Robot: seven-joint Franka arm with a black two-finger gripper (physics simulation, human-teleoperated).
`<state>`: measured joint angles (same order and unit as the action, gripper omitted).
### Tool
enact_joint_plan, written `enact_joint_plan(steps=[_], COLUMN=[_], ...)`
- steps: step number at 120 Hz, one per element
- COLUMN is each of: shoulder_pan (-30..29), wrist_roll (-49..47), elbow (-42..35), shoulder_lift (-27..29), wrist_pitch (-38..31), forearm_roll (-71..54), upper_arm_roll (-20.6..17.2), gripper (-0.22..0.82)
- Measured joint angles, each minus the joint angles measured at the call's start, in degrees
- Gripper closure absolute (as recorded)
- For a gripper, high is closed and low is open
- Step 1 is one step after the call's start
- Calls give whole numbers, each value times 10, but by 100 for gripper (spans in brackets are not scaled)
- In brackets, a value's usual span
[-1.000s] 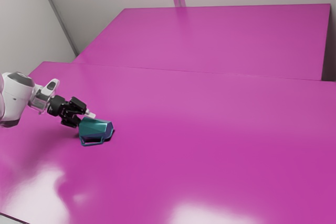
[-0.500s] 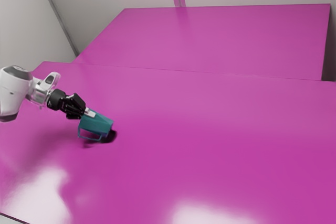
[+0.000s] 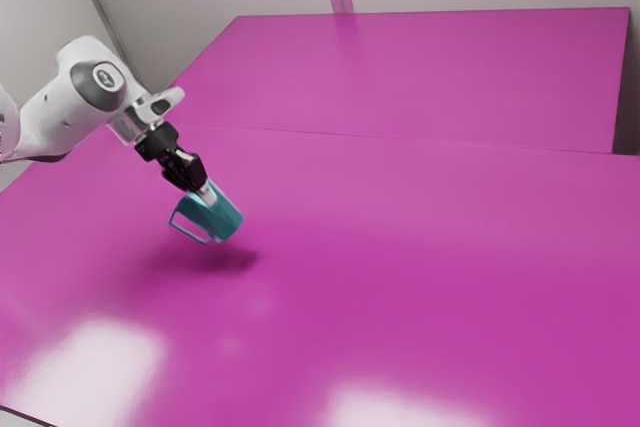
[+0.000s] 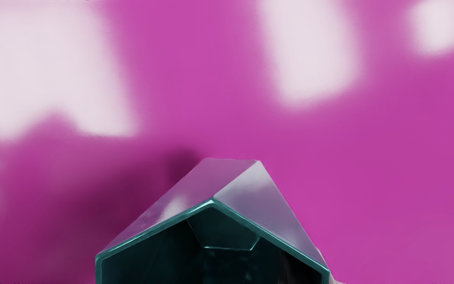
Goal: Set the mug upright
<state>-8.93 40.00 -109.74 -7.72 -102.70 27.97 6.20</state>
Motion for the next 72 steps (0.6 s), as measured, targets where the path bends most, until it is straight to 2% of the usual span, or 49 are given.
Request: enact_joint_plan(steps=[29, 47, 72], shoulder_pan=[8, 27, 33], wrist_roll=[-89, -146, -205], elbow=[13, 6, 3], shoulder_lift=[0, -3, -38], wrist_pitch=[-79, -123, -166], forearm_roll=[-174, -233, -269], upper_arm_roll=[-89, -98, -98], gripper=[79, 79, 79])
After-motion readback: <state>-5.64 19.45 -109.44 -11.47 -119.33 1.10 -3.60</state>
